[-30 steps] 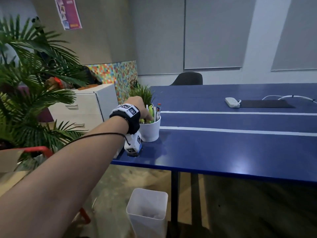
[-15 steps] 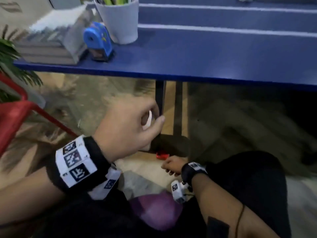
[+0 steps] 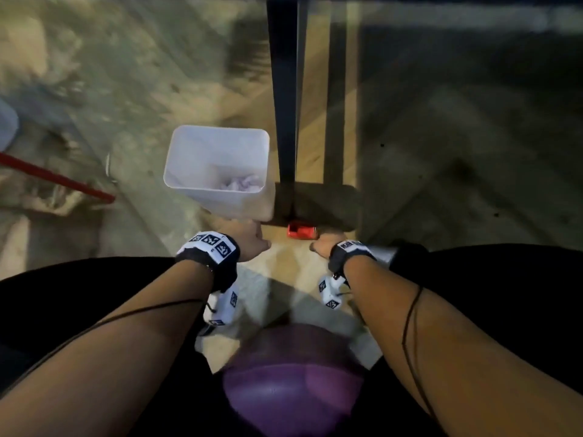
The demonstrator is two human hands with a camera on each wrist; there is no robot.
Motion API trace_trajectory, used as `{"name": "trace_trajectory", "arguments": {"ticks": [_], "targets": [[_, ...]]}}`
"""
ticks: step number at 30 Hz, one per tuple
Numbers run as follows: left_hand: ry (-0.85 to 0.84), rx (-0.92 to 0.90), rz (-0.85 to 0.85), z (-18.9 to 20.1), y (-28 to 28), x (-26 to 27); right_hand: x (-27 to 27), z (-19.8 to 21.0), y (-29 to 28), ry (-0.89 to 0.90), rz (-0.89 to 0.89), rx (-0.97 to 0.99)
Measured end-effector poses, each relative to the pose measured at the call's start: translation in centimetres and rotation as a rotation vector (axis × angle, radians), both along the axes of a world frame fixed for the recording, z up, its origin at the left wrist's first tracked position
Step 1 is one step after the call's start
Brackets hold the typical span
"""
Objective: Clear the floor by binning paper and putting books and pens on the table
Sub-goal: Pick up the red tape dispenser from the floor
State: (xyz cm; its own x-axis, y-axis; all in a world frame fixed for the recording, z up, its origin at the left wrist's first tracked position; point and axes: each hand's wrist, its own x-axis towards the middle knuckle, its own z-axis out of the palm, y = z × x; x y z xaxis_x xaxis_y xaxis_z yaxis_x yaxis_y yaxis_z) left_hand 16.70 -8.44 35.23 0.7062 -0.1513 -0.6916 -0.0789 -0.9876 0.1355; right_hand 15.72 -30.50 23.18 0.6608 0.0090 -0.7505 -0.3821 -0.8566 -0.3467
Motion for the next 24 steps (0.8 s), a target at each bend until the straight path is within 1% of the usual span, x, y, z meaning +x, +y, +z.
{"name": "trace_trajectory", "arguments": {"ticks": [2,4,6,8,10,12,14,17,19,21,24], "targets": [[0.007,0.001,0.073,-2.9,0.9,-0.4,1.1,-1.5,0.4,-0.073,0.007,-0.050],[0.051,0.004,0.147,-5.1,1.7,-1.2,1.9,-3.3,1.0,-0.121,0.020,-0.085],[0.110,-0.012,0.221,-6.9,2.2,-1.9,2.7,-4.7,1.8,-0.095,0.031,-0.102],[0.134,-0.019,0.248,-7.8,2.2,-2.7,3.3,-6.1,2.7,-0.093,0.007,-0.067],[0.131,-0.003,0.228,-8.1,1.7,-3.3,3.7,-7.7,3.2,-0.080,0.067,-0.060],[0.142,0.017,0.180,-8.4,1.2,-3.9,3.5,-9.7,3.9,-0.089,0.152,-0.111],[0.173,0.018,0.140,-8.4,0.5,-4.3,2.9,-10.8,4.5,-0.097,0.165,-0.154],[0.172,-0.007,0.121,-7.9,-0.1,-4.3,2.3,-12.1,4.6,-0.089,0.182,-0.226],[0.143,-0.006,0.114,-7.3,-0.2,-4.2,2.1,-12.8,4.3,-0.091,0.141,-0.245],[0.137,-0.012,0.125,-7.1,-0.2,-4.0,2.4,-13.4,4.1,-0.086,0.038,-0.245],[0.187,-0.025,0.147,-6.5,0.0,-3.6,2.8,-12.6,4.2,0.004,-0.078,-0.187]]}}
